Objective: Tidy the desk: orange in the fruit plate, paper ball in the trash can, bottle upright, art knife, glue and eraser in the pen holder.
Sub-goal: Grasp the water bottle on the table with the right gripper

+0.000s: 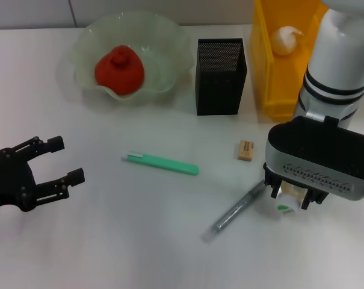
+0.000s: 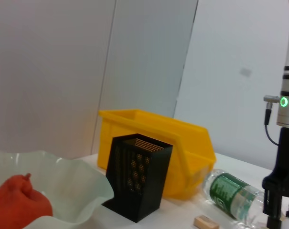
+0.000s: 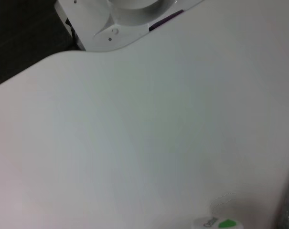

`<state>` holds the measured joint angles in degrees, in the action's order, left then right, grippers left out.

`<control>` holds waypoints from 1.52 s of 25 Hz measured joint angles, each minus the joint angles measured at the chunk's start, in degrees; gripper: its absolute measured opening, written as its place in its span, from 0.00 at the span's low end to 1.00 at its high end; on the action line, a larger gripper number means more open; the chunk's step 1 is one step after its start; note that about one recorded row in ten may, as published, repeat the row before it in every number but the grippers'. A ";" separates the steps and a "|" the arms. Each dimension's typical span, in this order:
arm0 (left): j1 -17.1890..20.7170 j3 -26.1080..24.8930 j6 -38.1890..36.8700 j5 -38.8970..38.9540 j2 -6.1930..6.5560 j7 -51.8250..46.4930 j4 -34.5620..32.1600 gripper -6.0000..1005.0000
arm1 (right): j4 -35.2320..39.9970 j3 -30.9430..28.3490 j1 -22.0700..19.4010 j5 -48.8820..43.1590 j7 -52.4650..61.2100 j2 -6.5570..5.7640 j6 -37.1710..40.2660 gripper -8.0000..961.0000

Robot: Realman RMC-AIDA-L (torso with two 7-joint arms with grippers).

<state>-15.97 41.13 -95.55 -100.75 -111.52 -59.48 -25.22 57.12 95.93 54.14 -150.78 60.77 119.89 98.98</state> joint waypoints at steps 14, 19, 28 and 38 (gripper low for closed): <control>-1.95 0.00 -0.63 -5.74 0.25 -2.24 -0.56 0.86 | 0.10 0.14 0.07 0.40 1.19 0.00 -0.12 0.51; -2.28 -0.01 -0.63 -6.50 0.25 -3.17 -0.69 0.86 | 0.10 0.47 0.18 0.93 1.30 0.00 -0.49 0.51; -2.31 -0.43 -0.62 -6.57 0.31 -3.80 -0.90 0.86 | 0.14 0.93 0.17 0.96 1.54 0.00 -0.64 0.51; -2.23 -0.53 -0.62 -6.57 0.34 -4.38 -1.19 0.86 | -0.03 1.94 0.15 1.02 2.00 0.00 -1.49 0.51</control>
<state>-18.20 40.60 -96.16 -107.32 -111.18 -63.87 -26.41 57.10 97.87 54.29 -149.76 62.77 119.88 97.49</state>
